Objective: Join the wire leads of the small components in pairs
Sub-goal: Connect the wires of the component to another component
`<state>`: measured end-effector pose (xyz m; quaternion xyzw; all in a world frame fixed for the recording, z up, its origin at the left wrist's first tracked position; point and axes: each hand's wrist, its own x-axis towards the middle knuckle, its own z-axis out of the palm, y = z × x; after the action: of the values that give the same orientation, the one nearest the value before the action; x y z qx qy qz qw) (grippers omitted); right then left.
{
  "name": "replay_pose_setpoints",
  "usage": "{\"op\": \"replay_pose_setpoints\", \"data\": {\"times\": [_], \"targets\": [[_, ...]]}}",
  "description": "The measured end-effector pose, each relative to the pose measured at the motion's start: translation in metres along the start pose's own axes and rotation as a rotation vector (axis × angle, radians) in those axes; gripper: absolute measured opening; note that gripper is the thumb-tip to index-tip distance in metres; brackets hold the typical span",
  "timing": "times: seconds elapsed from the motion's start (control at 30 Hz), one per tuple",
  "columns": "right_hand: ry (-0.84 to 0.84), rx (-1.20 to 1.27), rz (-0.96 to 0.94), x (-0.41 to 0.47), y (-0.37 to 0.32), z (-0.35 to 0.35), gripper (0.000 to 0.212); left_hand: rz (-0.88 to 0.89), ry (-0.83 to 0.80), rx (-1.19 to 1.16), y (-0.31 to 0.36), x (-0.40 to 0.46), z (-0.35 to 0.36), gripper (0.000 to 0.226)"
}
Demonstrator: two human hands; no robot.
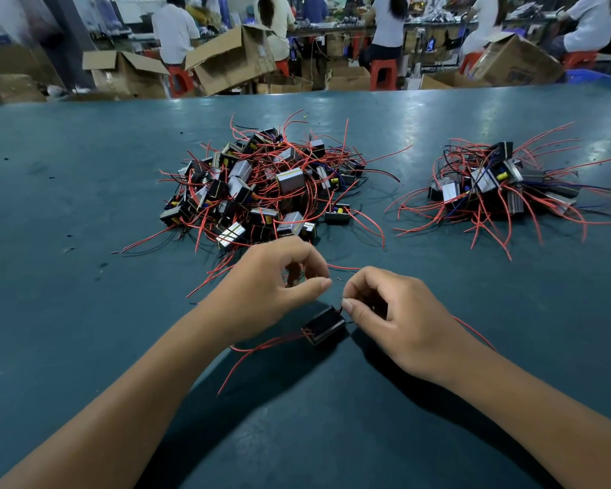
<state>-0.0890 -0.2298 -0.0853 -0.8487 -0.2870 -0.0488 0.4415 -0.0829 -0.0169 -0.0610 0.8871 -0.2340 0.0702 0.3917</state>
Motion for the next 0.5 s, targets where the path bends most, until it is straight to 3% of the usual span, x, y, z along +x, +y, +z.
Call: {"op": "replay_pose_setpoints", "data": {"times": [0.07, 0.17, 0.5], "targets": [[-0.001, -0.007, 0.003, 0.0006, -0.0001, 0.0001, 0.015, 0.178, -0.003, 0.096, -0.0028, -0.0006, -0.0060, 0.009], [-0.006, -0.012, 0.007, 0.0017, 0.0001, -0.0002, 0.015, 0.309, -0.009, 0.197, -0.0053, -0.0006, -0.0058, 0.009], [-0.011, 0.004, 0.007, 0.0018, 0.0010, 0.0000, 0.013, 0.432, 0.036, 0.266, -0.0066, 0.0016, -0.0025, 0.010]]}}
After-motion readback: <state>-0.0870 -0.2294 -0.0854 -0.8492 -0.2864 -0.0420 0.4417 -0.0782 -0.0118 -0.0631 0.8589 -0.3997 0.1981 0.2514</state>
